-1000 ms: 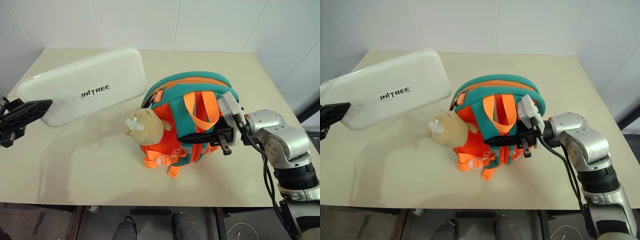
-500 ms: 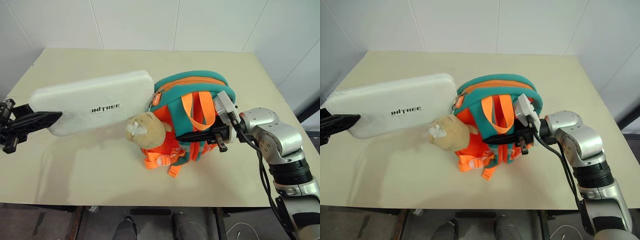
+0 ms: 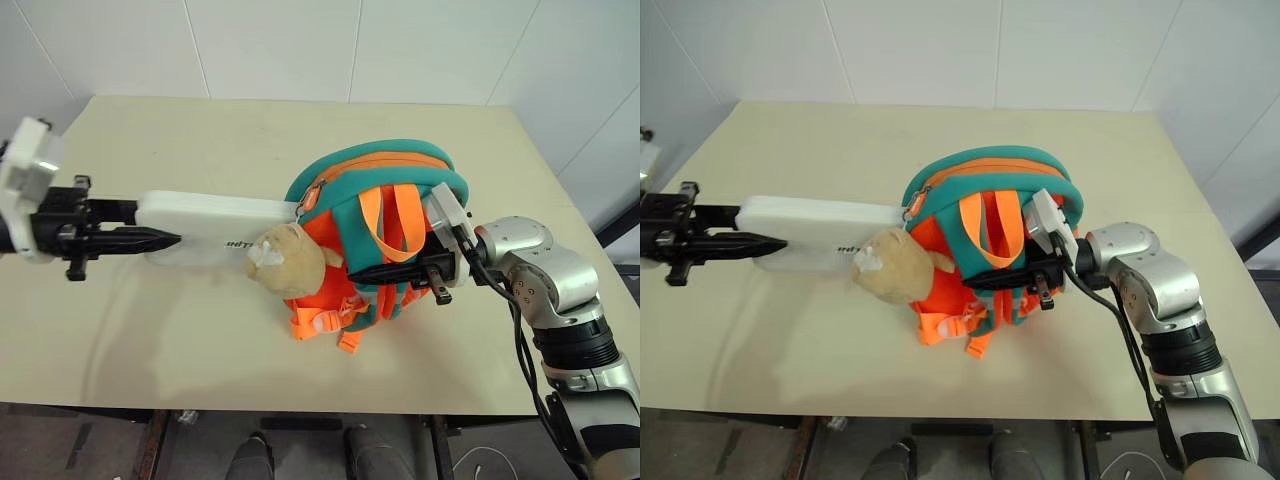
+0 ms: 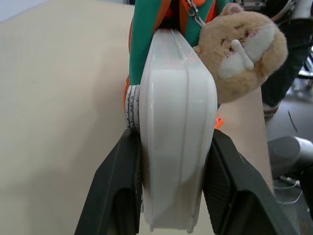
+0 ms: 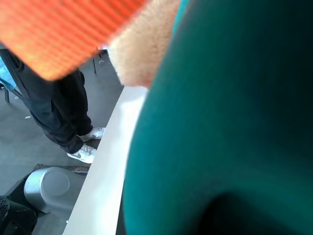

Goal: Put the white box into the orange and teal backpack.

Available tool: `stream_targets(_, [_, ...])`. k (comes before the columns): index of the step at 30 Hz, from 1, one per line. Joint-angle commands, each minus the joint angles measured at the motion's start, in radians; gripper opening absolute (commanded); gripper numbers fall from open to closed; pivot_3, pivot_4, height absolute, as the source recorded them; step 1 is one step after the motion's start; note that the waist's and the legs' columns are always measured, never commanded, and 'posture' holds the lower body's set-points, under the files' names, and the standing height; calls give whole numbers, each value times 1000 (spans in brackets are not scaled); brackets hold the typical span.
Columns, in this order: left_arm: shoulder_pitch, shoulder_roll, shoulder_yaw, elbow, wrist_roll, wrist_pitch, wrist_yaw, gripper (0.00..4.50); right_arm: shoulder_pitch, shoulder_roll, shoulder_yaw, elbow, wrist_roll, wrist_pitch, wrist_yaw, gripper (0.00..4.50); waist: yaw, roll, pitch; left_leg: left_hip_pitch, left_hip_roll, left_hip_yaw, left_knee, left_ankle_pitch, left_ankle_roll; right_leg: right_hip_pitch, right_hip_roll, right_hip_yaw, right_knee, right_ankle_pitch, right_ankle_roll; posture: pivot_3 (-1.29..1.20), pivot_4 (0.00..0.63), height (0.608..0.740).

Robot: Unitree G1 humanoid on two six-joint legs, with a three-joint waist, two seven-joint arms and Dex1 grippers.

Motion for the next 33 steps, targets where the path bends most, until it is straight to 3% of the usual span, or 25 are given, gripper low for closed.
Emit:
stream_targets(1, [-138,-51,-115,13,92,61,101,1297,-16,4,-6,-13,-2,-15,-3,0,1,0,0,0,0,0,0,0,0,0,0,0,0,0,0,0,150,740])
stream_targets(9, [-293,-259,-255,-12,137,255,283,1278,-22,13,-2,-10,-6,-17,-6,0,2,0,0,0,0,-2,5,0,0,3,1,0,2,1,1,0,150,740])
stream_targets(12, [-310,-381,-292,-13,159,267,359,1278,-29,19,0,-7,-9,-18,-8,0,4,0,0,1,0,-3,7,0,1,6,1,0,2,1,2,0,150,740])
stream_targets(19, [-332,-544,-343,43,217,244,439,1277,-27,25,-1,-10,-12,-18,-11,0,5,0,0,3,0,-4,13,-1,2,12,2,0,1,3,5,0,150,740])
stream_targets(25, [-344,-591,-371,61,253,231,414,1276,-29,33,-1,-13,-15,-19,-19,0,17,0,0,3,-1,-5,17,-1,2,15,2,0,-1,5,8,0,150,740])
stream_targets(33, [-333,-527,-330,-35,209,297,364,3775,-30,42,-2,-18,-17,-14,-33,0,21,1,0,3,-1,-6,14,-1,3,14,2,0,-2,5,8,0,150,740])
